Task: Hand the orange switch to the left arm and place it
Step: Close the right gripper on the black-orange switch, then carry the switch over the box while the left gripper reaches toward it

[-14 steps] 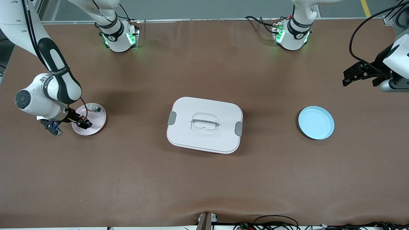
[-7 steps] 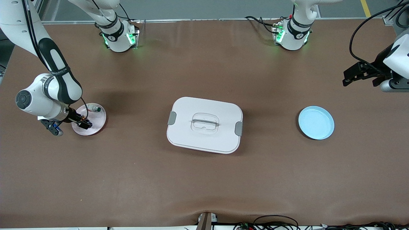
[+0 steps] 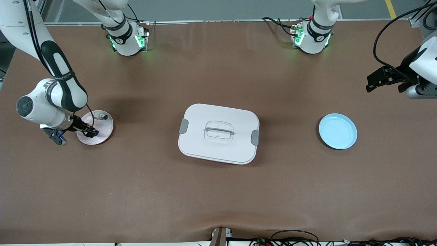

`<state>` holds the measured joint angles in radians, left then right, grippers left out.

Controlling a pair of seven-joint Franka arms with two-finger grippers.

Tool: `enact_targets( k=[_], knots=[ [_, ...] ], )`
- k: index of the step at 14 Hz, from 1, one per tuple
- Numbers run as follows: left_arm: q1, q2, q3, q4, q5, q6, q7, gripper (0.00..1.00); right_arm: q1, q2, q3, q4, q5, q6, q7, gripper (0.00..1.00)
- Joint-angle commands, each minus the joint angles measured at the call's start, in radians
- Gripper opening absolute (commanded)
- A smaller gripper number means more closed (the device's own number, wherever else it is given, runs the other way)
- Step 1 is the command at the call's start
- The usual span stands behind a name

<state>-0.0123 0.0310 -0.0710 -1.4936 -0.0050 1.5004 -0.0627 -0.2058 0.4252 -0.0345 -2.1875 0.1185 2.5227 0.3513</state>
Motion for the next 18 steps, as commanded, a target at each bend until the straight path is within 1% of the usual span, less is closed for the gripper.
enact_targets(
  k=[1,2,6,10,13,14,16,18],
  knots=[
    [-0.003,-0.002,0.002,0.006,-0.001,0.000,0.000,1.00,0.005,-0.005,0.011,0.009,0.016,-0.022,0.015,0.00],
    [-0.003,-0.002,0.002,0.006,-0.003,0.000,0.000,1.00,0.005,-0.006,0.015,0.031,0.016,-0.056,0.017,0.00],
    [-0.005,-0.005,0.002,0.006,-0.003,0.000,0.000,1.00,0.005,-0.006,0.015,0.162,0.016,-0.277,0.070,0.00],
    [-0.003,-0.005,0.002,0.006,-0.006,0.000,0.003,1.00,0.020,-0.013,0.016,0.227,0.016,-0.384,0.127,0.00],
    [-0.003,-0.009,0.002,0.006,-0.007,0.000,0.006,1.00,0.063,-0.016,0.016,0.323,0.016,-0.530,0.254,0.00],
    [-0.003,-0.013,0.000,0.007,-0.009,0.000,0.006,1.00,0.078,-0.019,0.018,0.336,0.018,-0.548,0.279,0.00],
    [-0.006,-0.016,-0.003,0.019,-0.013,-0.003,0.004,1.00,0.114,-0.029,0.019,0.342,0.042,-0.570,0.342,0.00],
    [-0.008,-0.016,-0.003,0.033,-0.041,-0.006,0.001,1.00,0.161,-0.032,0.019,0.376,0.105,-0.616,0.418,0.00]
  ],
)
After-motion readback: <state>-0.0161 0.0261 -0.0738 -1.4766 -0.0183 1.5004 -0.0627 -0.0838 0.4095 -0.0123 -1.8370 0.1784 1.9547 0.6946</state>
